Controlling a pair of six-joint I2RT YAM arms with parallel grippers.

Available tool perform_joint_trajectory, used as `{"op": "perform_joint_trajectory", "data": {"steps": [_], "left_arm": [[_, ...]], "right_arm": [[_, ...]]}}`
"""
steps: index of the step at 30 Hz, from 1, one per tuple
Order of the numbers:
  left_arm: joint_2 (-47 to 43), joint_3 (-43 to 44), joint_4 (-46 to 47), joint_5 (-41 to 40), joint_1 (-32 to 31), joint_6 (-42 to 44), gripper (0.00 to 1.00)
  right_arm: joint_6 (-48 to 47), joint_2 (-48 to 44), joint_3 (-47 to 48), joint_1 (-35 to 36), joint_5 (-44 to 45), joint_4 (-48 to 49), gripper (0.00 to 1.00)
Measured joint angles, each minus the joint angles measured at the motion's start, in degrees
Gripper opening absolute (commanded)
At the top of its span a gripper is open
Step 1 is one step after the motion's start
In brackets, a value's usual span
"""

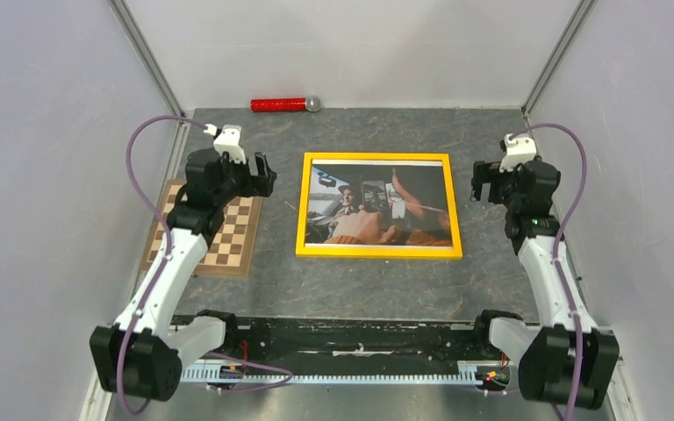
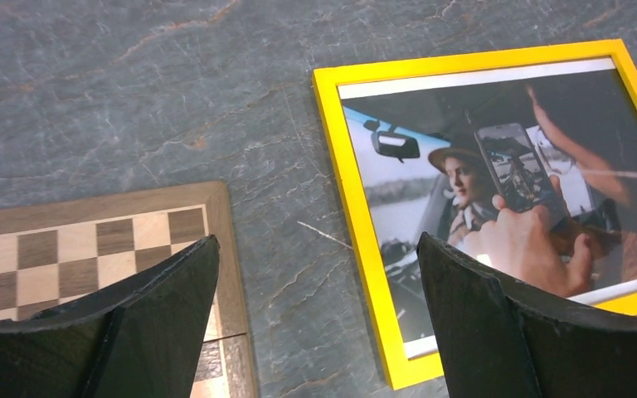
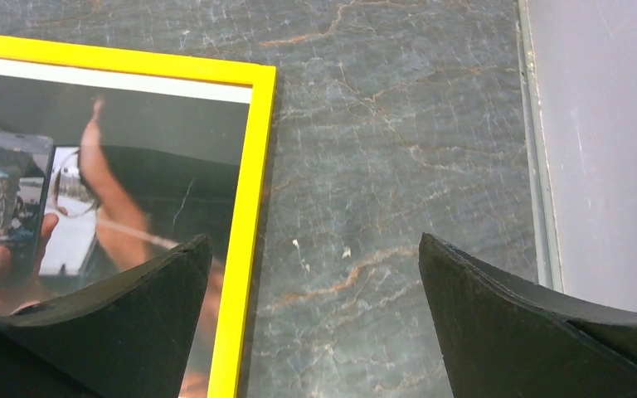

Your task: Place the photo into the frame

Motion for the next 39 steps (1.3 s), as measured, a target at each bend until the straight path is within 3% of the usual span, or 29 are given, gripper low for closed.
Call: {"op": "perform_joint_trajectory", "data": {"steps": [10,18,25,39], "left_arm": [[-14.16,-6.21,-2.54,0.57,-0.02,4.2,0.95],[-17.18,-5.77,-7.43,2.01,-0.02,5.44,0.95],[-23.91,-10.97,-4.98,1.92,0.39,5.53,0.95],[-22.64,-14.29,-1.55,0.85,1.33,5.6,0.95]], "right_arm": [[-0.83,-17.53,-13.38,-0.04,4.09,-0.37,0.98],[-1.97,-20.41,-14.34,-0.04,4.52,-1.92,0.98],[-4.59,-23.89,-16.2,-0.04,4.46,-2.05,0.98],[-5.64,-22.18,-16.24,-0.04,6.47,-1.97,0.98]]}}
